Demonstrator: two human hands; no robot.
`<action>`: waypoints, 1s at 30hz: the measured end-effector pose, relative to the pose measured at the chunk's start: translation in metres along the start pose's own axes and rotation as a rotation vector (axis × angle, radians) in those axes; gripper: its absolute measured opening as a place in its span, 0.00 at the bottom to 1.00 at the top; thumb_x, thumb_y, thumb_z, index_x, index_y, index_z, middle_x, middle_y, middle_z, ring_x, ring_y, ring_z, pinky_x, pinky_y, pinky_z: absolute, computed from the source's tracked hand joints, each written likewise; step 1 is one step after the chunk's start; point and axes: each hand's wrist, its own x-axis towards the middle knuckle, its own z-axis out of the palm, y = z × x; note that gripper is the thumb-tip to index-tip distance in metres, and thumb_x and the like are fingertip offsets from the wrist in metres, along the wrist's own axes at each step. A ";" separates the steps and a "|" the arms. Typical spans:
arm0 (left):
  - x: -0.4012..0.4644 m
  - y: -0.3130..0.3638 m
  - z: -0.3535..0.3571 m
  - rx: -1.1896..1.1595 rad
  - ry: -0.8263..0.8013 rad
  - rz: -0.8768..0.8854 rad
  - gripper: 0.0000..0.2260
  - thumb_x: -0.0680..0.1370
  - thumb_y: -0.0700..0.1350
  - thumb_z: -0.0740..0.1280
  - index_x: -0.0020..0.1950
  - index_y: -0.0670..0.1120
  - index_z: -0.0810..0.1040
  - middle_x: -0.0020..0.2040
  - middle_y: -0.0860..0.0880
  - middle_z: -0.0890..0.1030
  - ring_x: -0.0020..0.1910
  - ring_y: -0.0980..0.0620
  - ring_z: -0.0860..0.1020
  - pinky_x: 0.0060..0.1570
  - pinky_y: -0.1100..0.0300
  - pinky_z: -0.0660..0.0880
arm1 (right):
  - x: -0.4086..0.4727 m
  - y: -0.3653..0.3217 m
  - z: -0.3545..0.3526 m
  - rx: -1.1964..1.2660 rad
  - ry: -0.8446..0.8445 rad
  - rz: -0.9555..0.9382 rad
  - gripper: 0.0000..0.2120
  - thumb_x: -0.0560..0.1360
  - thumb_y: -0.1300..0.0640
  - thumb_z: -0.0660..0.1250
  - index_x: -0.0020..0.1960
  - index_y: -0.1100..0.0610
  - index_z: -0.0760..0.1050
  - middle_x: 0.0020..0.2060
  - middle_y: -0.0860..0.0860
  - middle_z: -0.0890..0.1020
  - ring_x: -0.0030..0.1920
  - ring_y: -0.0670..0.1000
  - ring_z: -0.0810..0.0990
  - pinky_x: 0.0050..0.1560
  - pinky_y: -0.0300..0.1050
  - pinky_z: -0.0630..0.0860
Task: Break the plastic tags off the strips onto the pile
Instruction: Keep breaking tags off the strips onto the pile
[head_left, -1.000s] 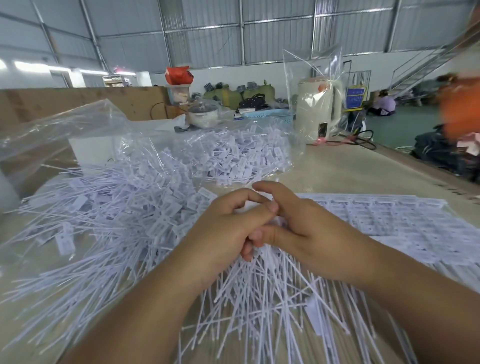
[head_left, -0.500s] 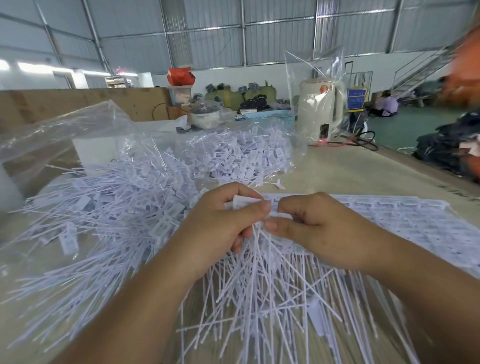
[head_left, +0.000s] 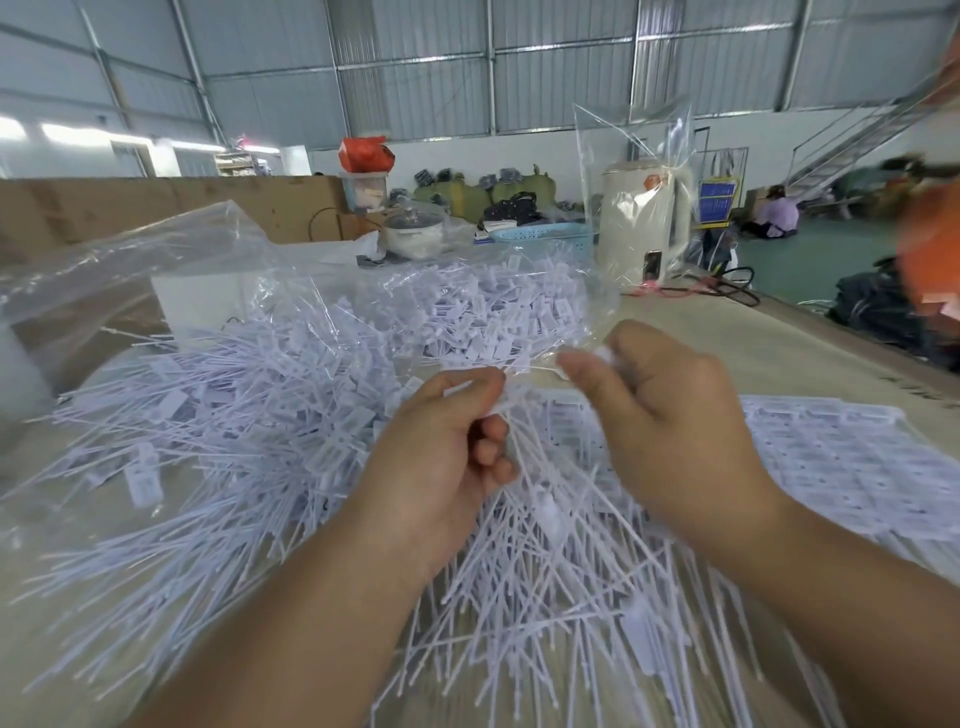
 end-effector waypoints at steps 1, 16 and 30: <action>0.000 0.001 -0.001 -0.018 -0.007 -0.008 0.04 0.78 0.41 0.66 0.45 0.46 0.79 0.24 0.51 0.71 0.20 0.57 0.65 0.19 0.65 0.67 | 0.002 0.001 -0.003 0.021 0.025 -0.001 0.21 0.78 0.44 0.63 0.32 0.52 0.59 0.26 0.45 0.67 0.24 0.45 0.62 0.23 0.35 0.58; -0.001 0.000 -0.006 0.322 -0.296 0.043 0.09 0.67 0.50 0.78 0.43 0.49 0.83 0.26 0.51 0.71 0.21 0.56 0.66 0.22 0.66 0.66 | -0.008 0.009 0.000 0.181 -0.621 -0.029 0.30 0.75 0.34 0.55 0.72 0.44 0.55 0.47 0.44 0.83 0.47 0.50 0.83 0.50 0.58 0.77; 0.004 0.017 -0.019 0.509 -0.194 0.246 0.10 0.65 0.40 0.78 0.40 0.52 0.82 0.26 0.51 0.76 0.23 0.57 0.72 0.21 0.64 0.68 | 0.007 0.009 -0.019 -0.061 -0.564 -0.049 0.16 0.79 0.44 0.60 0.37 0.52 0.72 0.26 0.47 0.70 0.27 0.46 0.69 0.30 0.43 0.67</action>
